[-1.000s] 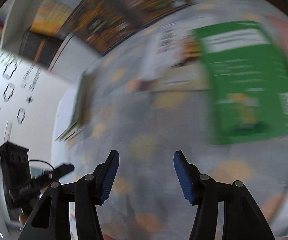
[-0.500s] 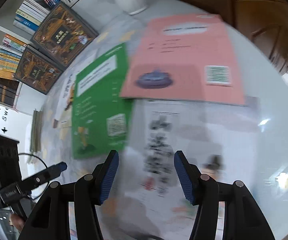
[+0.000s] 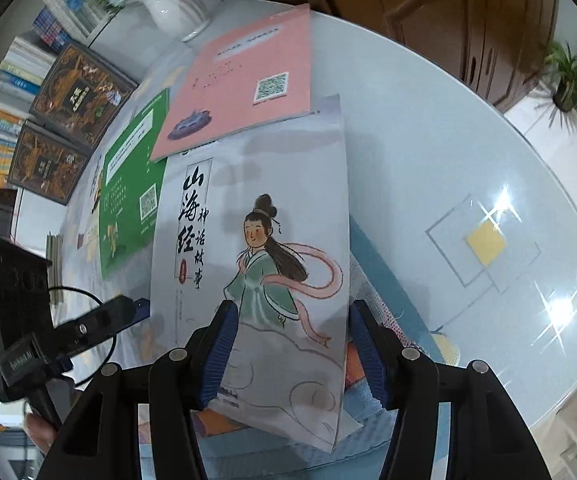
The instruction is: Organize books
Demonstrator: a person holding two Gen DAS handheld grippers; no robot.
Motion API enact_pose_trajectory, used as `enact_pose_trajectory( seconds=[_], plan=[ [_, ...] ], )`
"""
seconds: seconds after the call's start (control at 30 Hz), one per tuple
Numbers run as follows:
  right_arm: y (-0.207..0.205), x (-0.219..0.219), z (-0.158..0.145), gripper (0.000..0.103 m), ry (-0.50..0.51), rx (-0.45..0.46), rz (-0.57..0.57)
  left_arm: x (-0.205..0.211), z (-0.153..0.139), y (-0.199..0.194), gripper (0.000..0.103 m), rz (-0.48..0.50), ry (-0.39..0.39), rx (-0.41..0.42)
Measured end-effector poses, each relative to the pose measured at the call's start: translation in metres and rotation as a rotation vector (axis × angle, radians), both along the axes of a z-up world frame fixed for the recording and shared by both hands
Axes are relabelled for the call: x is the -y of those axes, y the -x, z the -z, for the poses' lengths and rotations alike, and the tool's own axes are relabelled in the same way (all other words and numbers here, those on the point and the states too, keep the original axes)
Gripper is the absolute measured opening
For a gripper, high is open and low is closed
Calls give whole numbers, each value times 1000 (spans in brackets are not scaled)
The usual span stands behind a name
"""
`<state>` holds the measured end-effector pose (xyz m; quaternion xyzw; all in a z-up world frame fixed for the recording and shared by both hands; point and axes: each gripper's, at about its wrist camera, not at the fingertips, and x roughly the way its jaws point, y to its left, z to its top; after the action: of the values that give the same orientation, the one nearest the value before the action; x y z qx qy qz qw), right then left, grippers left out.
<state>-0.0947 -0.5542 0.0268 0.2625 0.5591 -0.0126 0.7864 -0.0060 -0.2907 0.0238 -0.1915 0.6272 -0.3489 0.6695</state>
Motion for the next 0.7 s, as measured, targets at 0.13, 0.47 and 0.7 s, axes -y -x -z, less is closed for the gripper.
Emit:
enact_pose_trajectory(
  seconds=[0.13,0.47,0.7],
  plan=[
    [0,-10,0,57,34,9,-53,1,5,5,69,4,33,-12],
    [18,-74,-14,55,105,19,-347,-6,-9,54,66,127,67,-16],
    [5,-57,10,55,-30,-42,-226,-72,-1,43,64,-75,-2,-17]
  ],
)
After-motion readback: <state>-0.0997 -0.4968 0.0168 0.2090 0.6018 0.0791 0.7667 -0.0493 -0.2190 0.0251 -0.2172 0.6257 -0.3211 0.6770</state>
